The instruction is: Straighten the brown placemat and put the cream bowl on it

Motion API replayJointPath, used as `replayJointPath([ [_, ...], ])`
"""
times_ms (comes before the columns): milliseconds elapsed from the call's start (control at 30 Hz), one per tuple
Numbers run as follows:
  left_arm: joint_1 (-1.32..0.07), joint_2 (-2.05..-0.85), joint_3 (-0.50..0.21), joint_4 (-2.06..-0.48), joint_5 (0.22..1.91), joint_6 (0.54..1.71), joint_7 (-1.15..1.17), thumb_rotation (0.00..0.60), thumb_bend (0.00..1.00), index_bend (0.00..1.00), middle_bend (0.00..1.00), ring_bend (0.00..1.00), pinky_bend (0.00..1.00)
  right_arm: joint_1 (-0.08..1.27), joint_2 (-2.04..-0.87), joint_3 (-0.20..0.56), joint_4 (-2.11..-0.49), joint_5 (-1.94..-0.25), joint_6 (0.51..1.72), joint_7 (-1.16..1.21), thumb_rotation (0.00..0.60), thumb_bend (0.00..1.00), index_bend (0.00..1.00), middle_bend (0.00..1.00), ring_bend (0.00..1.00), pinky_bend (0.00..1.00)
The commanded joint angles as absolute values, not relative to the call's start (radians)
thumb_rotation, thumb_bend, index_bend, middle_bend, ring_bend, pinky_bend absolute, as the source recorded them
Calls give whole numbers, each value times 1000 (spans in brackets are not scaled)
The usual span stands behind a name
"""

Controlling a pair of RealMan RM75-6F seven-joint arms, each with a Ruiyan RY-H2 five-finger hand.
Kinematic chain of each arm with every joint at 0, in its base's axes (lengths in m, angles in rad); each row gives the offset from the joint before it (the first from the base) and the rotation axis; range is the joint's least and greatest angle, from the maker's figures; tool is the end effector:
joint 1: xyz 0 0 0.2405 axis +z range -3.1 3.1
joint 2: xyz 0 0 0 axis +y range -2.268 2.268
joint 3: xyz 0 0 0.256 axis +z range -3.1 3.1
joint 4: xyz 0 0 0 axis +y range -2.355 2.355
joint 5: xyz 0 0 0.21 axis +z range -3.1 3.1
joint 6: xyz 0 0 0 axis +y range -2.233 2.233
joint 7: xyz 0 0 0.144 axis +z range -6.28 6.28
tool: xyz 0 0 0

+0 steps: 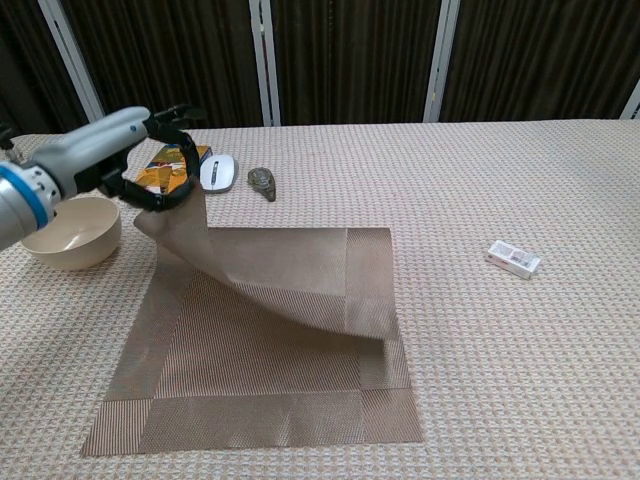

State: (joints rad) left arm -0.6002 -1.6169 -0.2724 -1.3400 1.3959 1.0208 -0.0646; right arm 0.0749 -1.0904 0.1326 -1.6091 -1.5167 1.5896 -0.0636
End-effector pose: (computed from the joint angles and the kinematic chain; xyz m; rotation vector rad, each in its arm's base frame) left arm -0.1660 0.3436 -0.0053 -1.6853 -1.1151 -1.2549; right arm -0.2995 -0.1929 0.1932 1.3118 -0.6924 0.9537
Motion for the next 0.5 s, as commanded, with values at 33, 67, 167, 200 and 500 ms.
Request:
replayJointPath([
  [33, -671, -1616, -357, -1272, 1285, 940, -87, 600, 471, 691, 0, 0, 0, 79, -1098, 137, -1606, -1507, 1582, -80, 600, 0, 0, 0, 0, 0],
  [67, -683, -1621, -373, -1252, 1256, 922, -99, 600, 471, 692, 0, 0, 0, 81, -1101, 138, -1605, -1504, 1579, -87, 600, 0, 0, 0, 0, 0],
  [167, -716, -1641, -422, -1185, 1165, 870, -146, 600, 471, 696, 0, 0, 0, 87, -1109, 139, -1607, -1498, 1571, -108, 600, 0, 0, 0, 0, 0],
  [200, -728, -1654, -436, -1144, 1135, 858, -157, 600, 473, 698, 0, 0, 0, 89, -1112, 140, -1608, -1497, 1569, -117, 600, 0, 0, 0, 0, 0],
  [500, -765, -1717, -424, -906, 1079, 800, -216, 600, 337, 409, 0, 0, 0, 98, -1128, 141, -1603, -1487, 1556, -158, 600, 0, 0, 0, 0, 0],
])
